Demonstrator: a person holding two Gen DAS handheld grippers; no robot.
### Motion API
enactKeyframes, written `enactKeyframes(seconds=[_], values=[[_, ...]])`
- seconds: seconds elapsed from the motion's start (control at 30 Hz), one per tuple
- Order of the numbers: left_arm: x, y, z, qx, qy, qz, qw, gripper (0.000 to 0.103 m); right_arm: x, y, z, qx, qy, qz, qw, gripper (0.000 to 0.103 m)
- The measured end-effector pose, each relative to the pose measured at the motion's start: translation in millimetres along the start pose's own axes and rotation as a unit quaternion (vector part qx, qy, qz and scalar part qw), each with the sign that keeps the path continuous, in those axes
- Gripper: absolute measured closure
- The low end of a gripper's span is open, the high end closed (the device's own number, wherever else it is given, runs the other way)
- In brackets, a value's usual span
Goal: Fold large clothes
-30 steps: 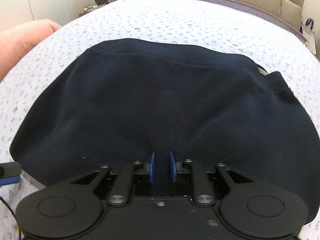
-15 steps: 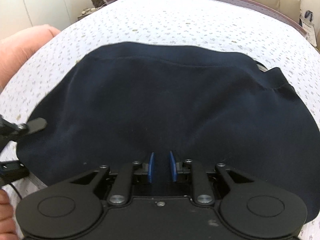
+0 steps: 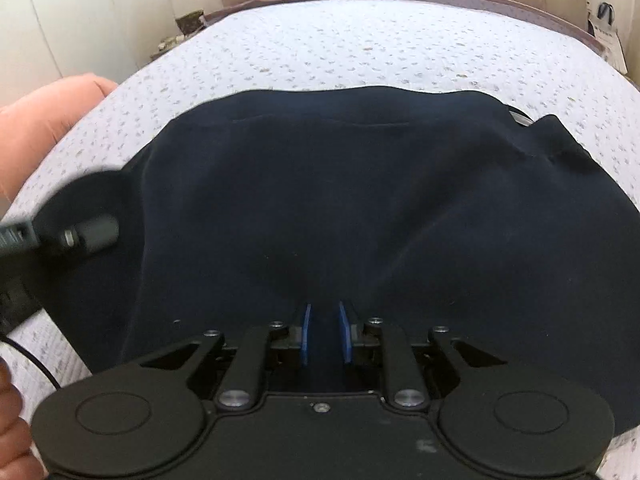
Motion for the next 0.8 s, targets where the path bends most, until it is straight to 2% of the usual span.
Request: enactKeyframes(seconds=[0.07,0.17,0.23,0.3,0.4,0.5,0.57,0.67,0.73,0.8], values=[[-13,4,-40,-0.054,-0.012,0.005,0.9985,0.090,-2,0,-6,-0.018,0.020,0.003,1.000,0.082],[-34,0,-104,-0.114,-0.055,0.011,0.9919,0.090,-5,3,-26,-0.074,0.080,0.028,0.994,0.082],[-48,-10,-145,-0.145,-0.087,0.022,0.9854,0.090,-7,8,-45,-0.117,0.132,0.057,0.983,0.083],[-62,-23,-183,-0.163,-0.125,0.036,0.9779,0.090,-4,15,-71,-0.153,0.161,0.073,0.972,0.080],[-85,-51,-232,-0.196,-0.169,0.070,0.9634,0.090,12,28,-128,-0.182,0.144,0.048,0.971,0.080],[-112,-93,-259,-0.213,-0.192,0.121,0.9503,0.090,23,34,-193,-0.205,0.102,0.025,0.973,0.080],[-132,-125,-264,-0.216,-0.190,0.161,0.9443,0.090,26,35,-234,-0.213,0.064,0.012,0.975,0.077],[-161,-175,-249,-0.219,-0.155,0.223,0.9370,0.090,17,28,-290,-0.213,0.007,0.019,0.977,0.076],[-173,-206,-235,-0.254,-0.116,0.252,0.9266,0.090,9,25,-307,-0.217,0.016,0.032,0.976,0.074],[-176,-216,-229,-0.278,-0.090,0.252,0.9226,0.090,6,28,-313,-0.218,0.031,0.030,0.975,0.060]])
Point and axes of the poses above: each gripper's, at about its wrist camera, not at the fingertips, and x roughly against the way its jaws point, z to its left, y to its top, the point moved 9 cm from there along -x, roughly the way its jaws point, and after that the axes turned 14 degrees about -y, right-handed, at the moved point
